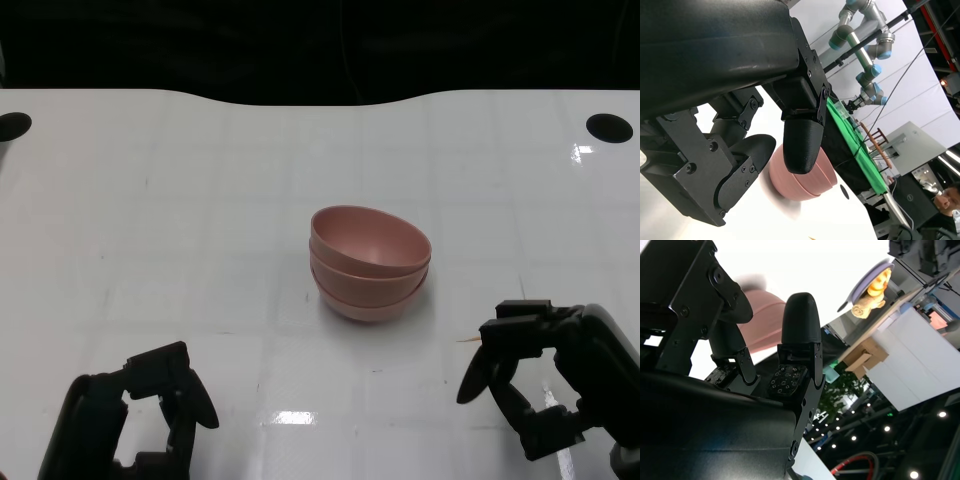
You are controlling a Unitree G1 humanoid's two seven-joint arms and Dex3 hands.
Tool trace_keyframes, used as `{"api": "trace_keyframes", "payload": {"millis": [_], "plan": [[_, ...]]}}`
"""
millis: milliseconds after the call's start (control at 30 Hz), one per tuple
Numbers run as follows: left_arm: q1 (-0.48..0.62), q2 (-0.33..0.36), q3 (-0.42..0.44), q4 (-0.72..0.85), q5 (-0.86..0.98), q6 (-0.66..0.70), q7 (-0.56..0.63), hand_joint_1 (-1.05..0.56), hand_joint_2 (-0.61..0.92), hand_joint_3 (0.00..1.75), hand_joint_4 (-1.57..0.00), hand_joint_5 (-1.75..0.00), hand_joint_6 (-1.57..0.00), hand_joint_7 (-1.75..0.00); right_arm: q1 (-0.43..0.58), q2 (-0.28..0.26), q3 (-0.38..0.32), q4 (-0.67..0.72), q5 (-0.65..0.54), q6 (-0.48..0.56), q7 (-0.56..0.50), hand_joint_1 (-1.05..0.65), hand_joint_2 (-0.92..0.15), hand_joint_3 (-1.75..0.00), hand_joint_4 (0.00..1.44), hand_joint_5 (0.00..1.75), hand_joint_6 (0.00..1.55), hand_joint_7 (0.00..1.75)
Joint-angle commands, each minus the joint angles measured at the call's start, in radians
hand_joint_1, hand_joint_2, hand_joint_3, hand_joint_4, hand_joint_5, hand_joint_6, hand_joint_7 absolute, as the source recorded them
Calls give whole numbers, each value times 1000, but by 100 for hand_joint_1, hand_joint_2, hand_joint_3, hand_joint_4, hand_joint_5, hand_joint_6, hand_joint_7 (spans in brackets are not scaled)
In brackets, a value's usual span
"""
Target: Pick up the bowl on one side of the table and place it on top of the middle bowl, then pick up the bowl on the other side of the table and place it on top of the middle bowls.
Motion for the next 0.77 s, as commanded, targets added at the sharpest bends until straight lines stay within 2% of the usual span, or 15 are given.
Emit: {"api": "trace_keyframes", "payload": {"millis": [33, 233, 367, 767], "plan": [[-3, 12, 20, 13, -15, -24, 12, -4, 23, 162, -96, -173, -91, -151, -26, 5, -17, 46, 35, -32, 9, 36, -4, -175, 105, 169, 107, 132], [8, 9, 26, 4, -21, -22, 4, -3, 26, 159, -96, -173, -90, -151, -39, 8, -11, 83, 82, -47, 57, 36, -5, -175, 102, 174, 102, 139], [15, 10, 25, -2, -28, -19, -1, -1, 26, 159, -96, -172, -90, -151, -57, 12, -15, 120, 65, -79, 57, 35, -4, -175, 102, 174, 100, 140], [3, 14, 23, 11, -18, -23, -1, 0, 23, 163, -97, -170, -92, -150, -87, 16, -20, 164, 78, -90, 75, 33, -2, -175, 101, 174, 99, 140]]}}
